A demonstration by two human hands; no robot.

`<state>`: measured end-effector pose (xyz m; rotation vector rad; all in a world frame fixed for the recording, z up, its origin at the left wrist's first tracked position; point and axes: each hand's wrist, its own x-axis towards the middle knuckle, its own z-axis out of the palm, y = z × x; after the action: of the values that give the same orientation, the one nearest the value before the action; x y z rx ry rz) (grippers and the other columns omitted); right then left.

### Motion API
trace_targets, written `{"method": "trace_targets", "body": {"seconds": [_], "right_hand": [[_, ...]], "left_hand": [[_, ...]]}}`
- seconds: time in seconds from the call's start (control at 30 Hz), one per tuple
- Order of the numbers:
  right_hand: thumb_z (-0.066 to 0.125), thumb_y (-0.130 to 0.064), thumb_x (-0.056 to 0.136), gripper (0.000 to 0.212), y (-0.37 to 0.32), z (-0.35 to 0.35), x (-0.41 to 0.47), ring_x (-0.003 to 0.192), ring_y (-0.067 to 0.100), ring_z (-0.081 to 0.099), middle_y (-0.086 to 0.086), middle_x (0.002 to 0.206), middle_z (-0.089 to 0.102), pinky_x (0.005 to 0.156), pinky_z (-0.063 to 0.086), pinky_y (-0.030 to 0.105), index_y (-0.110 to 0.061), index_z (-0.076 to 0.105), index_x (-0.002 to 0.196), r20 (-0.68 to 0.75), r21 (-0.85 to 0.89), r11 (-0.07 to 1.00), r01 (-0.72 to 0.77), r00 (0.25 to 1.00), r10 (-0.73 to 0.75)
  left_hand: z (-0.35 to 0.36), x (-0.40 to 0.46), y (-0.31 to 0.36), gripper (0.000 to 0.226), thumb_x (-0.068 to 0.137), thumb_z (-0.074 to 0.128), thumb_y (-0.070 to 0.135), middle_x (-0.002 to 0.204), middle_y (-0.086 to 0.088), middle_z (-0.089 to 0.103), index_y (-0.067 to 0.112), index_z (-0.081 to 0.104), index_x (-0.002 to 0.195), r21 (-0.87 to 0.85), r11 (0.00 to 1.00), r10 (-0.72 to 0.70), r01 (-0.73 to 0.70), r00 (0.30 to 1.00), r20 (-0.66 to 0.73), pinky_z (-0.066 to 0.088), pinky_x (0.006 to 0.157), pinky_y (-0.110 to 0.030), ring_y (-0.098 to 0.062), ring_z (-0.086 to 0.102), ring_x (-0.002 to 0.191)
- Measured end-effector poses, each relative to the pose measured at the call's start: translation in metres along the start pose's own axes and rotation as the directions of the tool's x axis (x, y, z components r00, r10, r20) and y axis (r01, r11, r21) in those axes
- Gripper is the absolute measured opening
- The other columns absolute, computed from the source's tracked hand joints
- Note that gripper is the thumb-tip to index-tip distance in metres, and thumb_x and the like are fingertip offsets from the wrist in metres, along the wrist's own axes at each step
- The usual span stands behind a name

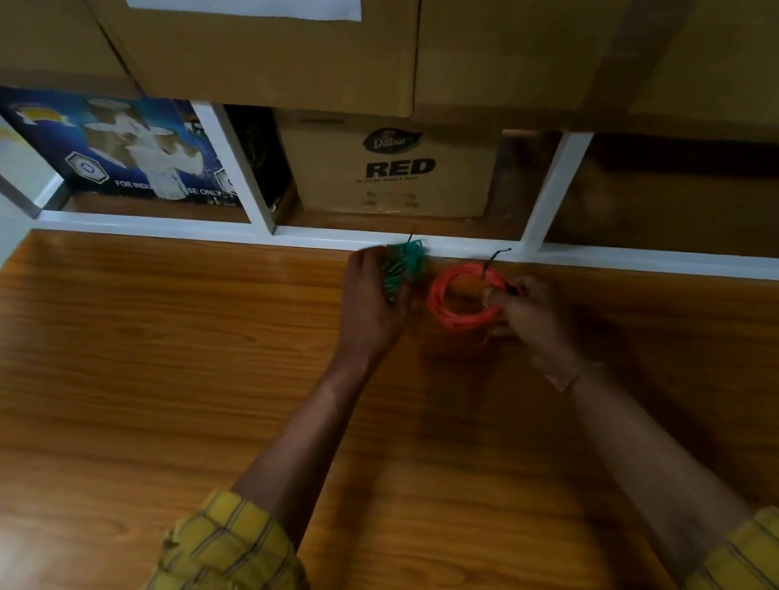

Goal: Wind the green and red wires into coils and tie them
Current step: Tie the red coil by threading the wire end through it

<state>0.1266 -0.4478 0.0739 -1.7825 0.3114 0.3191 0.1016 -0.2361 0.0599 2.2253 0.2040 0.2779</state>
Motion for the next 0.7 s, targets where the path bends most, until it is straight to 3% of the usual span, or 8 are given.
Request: {"method": "trace_targets", "body": {"seconds": [0.1, 0.17, 0.23, 0.33, 0.37, 0.43, 0.5, 0.7], "right_hand": [[0.064, -0.027, 0.102, 0.021, -0.002, 0.005, 0.031, 0.091, 0.018, 0.074, -0.001, 0.104, 0.072, 0.082, 0.065, 0.041, -0.018, 0.067, 0.121, -0.086, -0.094, 0.996, 0.005, 0.996, -0.013], [0.064, -0.035, 0.101, 0.028, 0.000, 0.011, 0.040, 0.095, 0.021, 0.072, 0.002, 0.108, 0.069, 0.083, 0.062, 0.041, -0.019, 0.065, 0.124, -0.157, -0.348, 0.937, 0.023, 0.984, -0.082], [0.063, -0.040, 0.100, 0.043, 0.009, 0.014, 0.040, 0.118, 0.029, 0.064, 0.011, 0.131, 0.061, 0.093, 0.055, 0.039, -0.014, 0.058, 0.133, -0.188, -0.624, 0.779, 0.067, 0.954, -0.232], [0.064, -0.040, 0.098, 0.061, 0.029, 0.013, 0.031, 0.149, 0.037, 0.037, 0.015, 0.159, 0.041, 0.120, 0.037, 0.054, -0.015, 0.047, 0.151, 0.091, -0.795, 0.468, 0.386, 0.838, -0.538], [0.061, -0.044, 0.098, 0.066, 0.034, 0.011, 0.027, 0.155, 0.038, 0.026, 0.012, 0.165, 0.035, 0.124, 0.027, 0.060, -0.020, 0.042, 0.156, 0.225, -0.816, 0.350, 0.459, 0.811, -0.540], [0.053, -0.050, 0.101, 0.074, 0.049, 0.008, 0.024, 0.162, 0.034, 0.008, 0.006, 0.174, 0.019, 0.128, 0.014, 0.061, -0.027, 0.023, 0.165, 0.375, -0.845, 0.223, 0.486, 0.836, -0.401], [0.051, -0.050, 0.102, 0.081, 0.057, 0.005, 0.017, 0.163, 0.032, 0.001, 0.003, 0.176, 0.007, 0.128, 0.010, 0.061, -0.028, 0.009, 0.168, 0.367, -0.866, 0.203, 0.456, 0.858, -0.360], [0.052, -0.051, 0.102, 0.084, 0.065, -0.011, -0.004, 0.163, 0.032, -0.004, 0.001, 0.177, 0.001, 0.130, 0.000, 0.054, -0.029, 0.004, 0.168, 0.283, -0.899, 0.261, 0.352, 0.921, -0.268]], "left_hand": [[0.005, 0.021, -0.018, 0.075, 0.096, 0.074, 0.024, 0.167, -0.018, 0.034, 0.009, 0.037, 0.160, 0.222, 0.970, 0.077, -0.103, 0.989, 0.123, 0.030, 0.126, -0.051, -0.036, 0.030, 0.155], [0.012, 0.025, -0.023, 0.082, 0.099, 0.072, 0.033, 0.173, -0.017, 0.024, 0.014, 0.028, 0.165, 0.267, 0.956, 0.045, -0.121, 0.961, 0.274, 0.020, 0.128, -0.056, -0.036, 0.015, 0.161], [0.020, 0.024, -0.031, 0.083, 0.102, 0.066, 0.038, 0.176, -0.013, 0.014, 0.020, 0.019, 0.168, 0.322, 0.938, 0.000, -0.130, 0.927, 0.374, 0.015, 0.129, -0.057, -0.032, 0.004, 0.164], [0.030, 0.019, -0.037, 0.082, 0.106, 0.056, 0.042, 0.179, -0.006, -0.001, 0.027, 0.005, 0.169, 0.414, 0.894, -0.030, -0.171, 0.900, 0.435, 0.013, 0.129, -0.057, -0.029, -0.009, 0.164], [0.033, 0.016, -0.037, 0.082, 0.107, 0.053, 0.042, 0.178, -0.007, -0.004, 0.028, 0.002, 0.169, 0.442, 0.876, -0.032, -0.193, 0.892, 0.451, 0.012, 0.130, -0.056, -0.030, -0.011, 0.164], [0.038, 0.004, -0.034, 0.076, 0.110, 0.043, 0.041, 0.178, -0.010, -0.004, 0.027, -0.002, 0.169, 0.500, 0.830, -0.030, -0.246, 0.877, 0.480, 0.009, 0.130, -0.053, -0.032, -0.011, 0.163], [0.043, -0.009, -0.029, 0.070, 0.110, 0.032, 0.042, 0.178, -0.014, -0.001, 0.024, -0.002, 0.169, 0.534, 0.799, -0.010, -0.277, 0.882, 0.471, 0.007, 0.129, -0.049, -0.035, -0.009, 0.163], [0.051, -0.034, -0.017, 0.089, 0.108, 0.049, 0.044, 0.176, -0.019, -0.011, 0.021, -0.013, 0.167, 0.558, 0.767, -0.054, -0.317, 0.835, 0.548, 0.001, 0.131, -0.055, -0.040, -0.014, 0.162]]}}
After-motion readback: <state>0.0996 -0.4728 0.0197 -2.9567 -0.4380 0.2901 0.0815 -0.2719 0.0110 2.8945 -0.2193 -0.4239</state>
